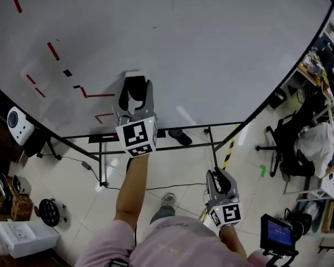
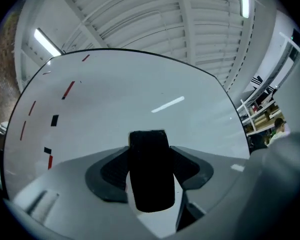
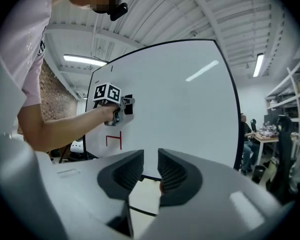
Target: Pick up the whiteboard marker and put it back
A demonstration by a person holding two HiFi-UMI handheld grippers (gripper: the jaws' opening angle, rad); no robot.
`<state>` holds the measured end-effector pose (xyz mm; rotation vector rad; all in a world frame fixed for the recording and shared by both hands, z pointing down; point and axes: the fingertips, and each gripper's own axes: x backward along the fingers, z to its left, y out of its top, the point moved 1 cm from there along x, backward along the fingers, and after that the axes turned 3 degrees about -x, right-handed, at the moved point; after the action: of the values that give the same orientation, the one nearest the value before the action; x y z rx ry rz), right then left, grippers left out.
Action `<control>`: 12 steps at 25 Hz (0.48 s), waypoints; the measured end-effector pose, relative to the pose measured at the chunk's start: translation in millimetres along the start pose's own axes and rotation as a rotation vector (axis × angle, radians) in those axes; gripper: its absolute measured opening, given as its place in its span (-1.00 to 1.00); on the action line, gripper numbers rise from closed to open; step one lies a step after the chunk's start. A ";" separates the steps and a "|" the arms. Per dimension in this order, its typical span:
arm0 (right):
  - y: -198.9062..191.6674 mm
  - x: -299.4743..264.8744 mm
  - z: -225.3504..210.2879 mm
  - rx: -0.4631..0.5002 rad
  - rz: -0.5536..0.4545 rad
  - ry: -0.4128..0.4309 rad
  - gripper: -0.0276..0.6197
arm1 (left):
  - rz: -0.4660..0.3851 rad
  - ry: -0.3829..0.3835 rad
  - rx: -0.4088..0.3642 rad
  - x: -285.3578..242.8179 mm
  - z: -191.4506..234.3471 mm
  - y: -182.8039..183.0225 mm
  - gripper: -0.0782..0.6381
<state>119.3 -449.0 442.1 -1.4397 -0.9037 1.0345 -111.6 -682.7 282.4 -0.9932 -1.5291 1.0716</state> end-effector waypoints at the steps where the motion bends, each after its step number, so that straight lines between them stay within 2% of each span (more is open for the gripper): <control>1: -1.8 -4.0 -1.7 -0.002 0.006 0.000 -0.64 | -0.003 0.012 -0.020 -0.8 0.8 -2.1 -0.08; 5: -2.9 -17.5 -1.6 -0.004 0.018 0.020 -0.64 | 0.009 0.028 -0.085 -9.7 -0.7 -11.5 -0.08; 12: -7.6 -23.1 -1.7 -0.013 0.045 0.024 -0.64 | -0.042 0.024 -0.088 -15.4 -0.9 -11.9 -0.07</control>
<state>113.4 -470.2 452.3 -1.4864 -0.8657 1.0441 -108.9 -700.4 289.9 -1.0264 -1.5824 0.9666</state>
